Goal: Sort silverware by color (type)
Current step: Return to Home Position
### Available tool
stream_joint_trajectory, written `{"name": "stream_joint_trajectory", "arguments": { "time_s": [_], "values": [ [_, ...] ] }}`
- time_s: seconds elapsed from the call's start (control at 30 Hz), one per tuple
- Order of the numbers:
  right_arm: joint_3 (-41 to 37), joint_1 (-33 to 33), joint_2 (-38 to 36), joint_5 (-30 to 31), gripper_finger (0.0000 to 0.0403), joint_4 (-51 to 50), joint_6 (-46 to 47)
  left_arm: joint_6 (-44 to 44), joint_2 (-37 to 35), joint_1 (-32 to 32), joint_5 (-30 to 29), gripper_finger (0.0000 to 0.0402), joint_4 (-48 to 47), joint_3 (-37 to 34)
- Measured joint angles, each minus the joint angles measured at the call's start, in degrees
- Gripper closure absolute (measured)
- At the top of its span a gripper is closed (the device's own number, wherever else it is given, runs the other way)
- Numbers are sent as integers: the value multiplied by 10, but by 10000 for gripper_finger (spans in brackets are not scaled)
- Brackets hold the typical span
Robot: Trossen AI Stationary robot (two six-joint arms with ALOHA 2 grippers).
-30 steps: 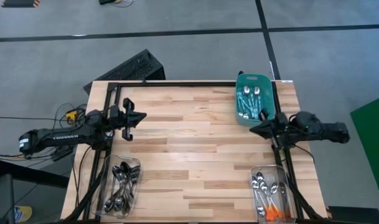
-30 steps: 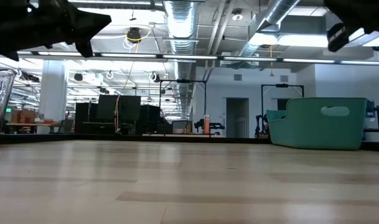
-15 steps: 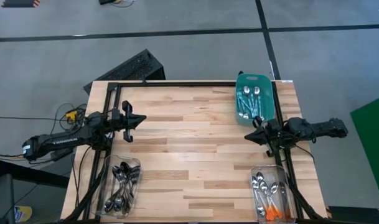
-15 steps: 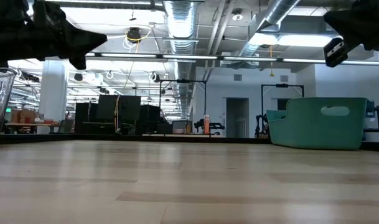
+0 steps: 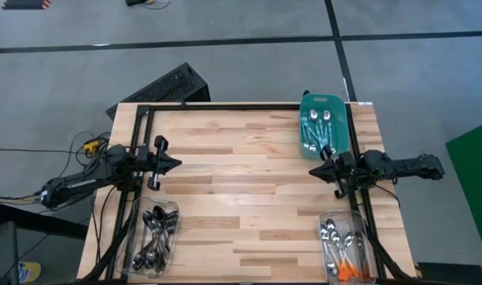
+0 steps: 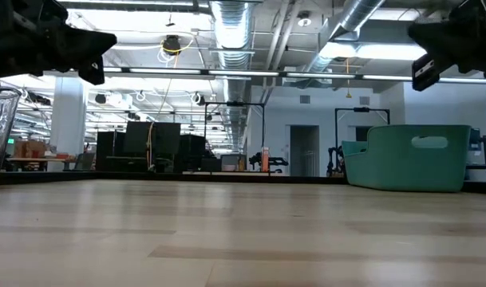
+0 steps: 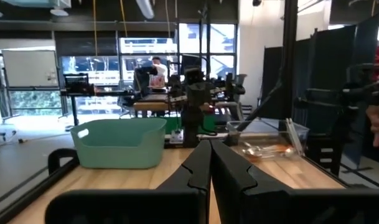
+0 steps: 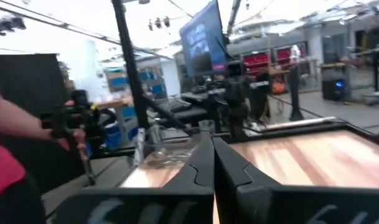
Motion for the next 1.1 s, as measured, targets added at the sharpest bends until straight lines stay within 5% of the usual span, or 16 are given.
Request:
{"name": "stream_joint_trajectory", "arguments": {
  "time_s": [0.3, 0.67, 0.97, 1.1],
  "values": [
    [11, -20, -9, -65, 390, -36, 0, -5, -14, 0, -69, 401, -12, 2],
    [1, 8, -9, -73, 390, -17, 56, -83, -14, 0, 65, 401, -13, 30],
    [1, 51, -9, -35, 390, -1, 0, 4, -14, 0, 48, 401, -111, 36],
    [1, 51, -9, -34, 390, -7, -39, -5, -13, -1, 42, 401, -43, 1]
  ]
}}
